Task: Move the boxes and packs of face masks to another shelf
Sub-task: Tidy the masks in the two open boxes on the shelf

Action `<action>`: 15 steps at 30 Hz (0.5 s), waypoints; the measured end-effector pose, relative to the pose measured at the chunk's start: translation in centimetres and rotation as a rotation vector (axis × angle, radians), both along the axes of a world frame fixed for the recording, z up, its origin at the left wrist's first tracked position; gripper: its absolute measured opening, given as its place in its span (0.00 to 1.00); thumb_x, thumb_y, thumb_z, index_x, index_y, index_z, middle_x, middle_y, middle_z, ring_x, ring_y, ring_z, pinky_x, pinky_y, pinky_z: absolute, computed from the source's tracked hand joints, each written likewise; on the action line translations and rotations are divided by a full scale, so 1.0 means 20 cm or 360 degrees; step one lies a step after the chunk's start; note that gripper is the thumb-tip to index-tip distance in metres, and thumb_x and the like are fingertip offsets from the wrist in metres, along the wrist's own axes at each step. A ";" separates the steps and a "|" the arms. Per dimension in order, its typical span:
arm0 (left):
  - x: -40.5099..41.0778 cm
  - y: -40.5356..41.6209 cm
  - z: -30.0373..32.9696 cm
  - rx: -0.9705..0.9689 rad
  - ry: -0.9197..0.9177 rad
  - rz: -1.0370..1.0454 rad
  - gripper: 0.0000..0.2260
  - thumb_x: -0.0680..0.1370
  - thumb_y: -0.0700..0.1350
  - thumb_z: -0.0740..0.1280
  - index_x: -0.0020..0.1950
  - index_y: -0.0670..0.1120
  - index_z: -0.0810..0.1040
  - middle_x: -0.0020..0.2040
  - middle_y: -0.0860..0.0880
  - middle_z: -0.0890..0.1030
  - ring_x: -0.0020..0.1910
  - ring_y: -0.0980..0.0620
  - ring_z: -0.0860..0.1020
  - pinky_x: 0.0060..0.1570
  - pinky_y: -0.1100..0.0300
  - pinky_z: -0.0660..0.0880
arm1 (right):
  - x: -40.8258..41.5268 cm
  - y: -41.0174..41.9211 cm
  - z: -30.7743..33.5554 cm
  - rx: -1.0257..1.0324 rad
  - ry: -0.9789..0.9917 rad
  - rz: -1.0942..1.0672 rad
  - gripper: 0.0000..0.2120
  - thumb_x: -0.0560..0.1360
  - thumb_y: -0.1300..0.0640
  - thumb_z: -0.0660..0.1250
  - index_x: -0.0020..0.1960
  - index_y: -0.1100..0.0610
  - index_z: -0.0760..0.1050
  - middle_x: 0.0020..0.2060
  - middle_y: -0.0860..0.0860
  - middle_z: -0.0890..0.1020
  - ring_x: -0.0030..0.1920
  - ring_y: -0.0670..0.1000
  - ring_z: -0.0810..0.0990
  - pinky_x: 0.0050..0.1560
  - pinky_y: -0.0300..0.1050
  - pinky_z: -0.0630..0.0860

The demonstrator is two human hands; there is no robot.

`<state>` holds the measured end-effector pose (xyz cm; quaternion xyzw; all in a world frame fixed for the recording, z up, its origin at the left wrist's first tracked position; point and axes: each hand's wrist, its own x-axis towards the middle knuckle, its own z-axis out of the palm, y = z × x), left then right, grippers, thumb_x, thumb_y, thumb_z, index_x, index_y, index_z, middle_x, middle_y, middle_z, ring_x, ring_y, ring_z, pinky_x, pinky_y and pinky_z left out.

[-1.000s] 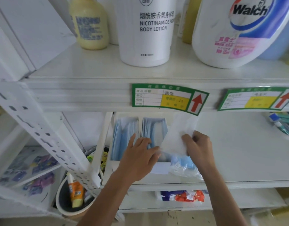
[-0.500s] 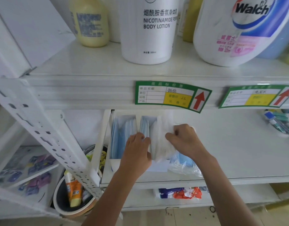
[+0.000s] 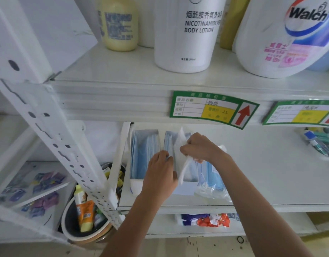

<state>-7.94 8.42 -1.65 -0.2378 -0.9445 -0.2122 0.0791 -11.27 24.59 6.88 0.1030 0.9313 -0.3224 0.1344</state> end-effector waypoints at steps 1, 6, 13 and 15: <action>0.00 0.00 0.00 0.0020 0.0001 -0.0003 0.13 0.78 0.45 0.68 0.62 0.44 0.77 0.62 0.48 0.75 0.65 0.49 0.72 0.70 0.57 0.70 | -0.01 -0.02 -0.01 0.0008 0.0024 0.0001 0.08 0.65 0.60 0.64 0.30 0.61 0.71 0.19 0.52 0.74 0.20 0.52 0.72 0.25 0.36 0.69; -0.01 -0.03 -0.01 0.0094 -0.0018 -0.0017 0.12 0.80 0.42 0.63 0.62 0.42 0.78 0.63 0.47 0.75 0.65 0.49 0.73 0.68 0.55 0.71 | -0.07 -0.02 -0.02 0.0125 0.0200 -0.0046 0.10 0.70 0.59 0.63 0.34 0.58 0.63 0.32 0.54 0.71 0.28 0.53 0.69 0.28 0.41 0.64; 0.00 -0.03 -0.05 0.0149 0.0062 -0.0053 0.13 0.81 0.43 0.62 0.65 0.45 0.77 0.64 0.49 0.77 0.67 0.50 0.73 0.71 0.54 0.68 | -0.03 -0.04 -0.23 0.0197 -0.0035 0.0132 0.06 0.73 0.56 0.64 0.42 0.58 0.72 0.36 0.54 0.78 0.34 0.53 0.81 0.35 0.48 0.80; 0.00 -0.04 -0.06 0.0199 0.0061 -0.0047 0.14 0.81 0.42 0.63 0.67 0.46 0.76 0.65 0.49 0.78 0.68 0.50 0.73 0.72 0.56 0.65 | -0.03 -0.03 -0.27 0.0288 -0.0077 0.0179 0.07 0.74 0.55 0.64 0.39 0.57 0.70 0.33 0.53 0.79 0.31 0.53 0.81 0.37 0.48 0.81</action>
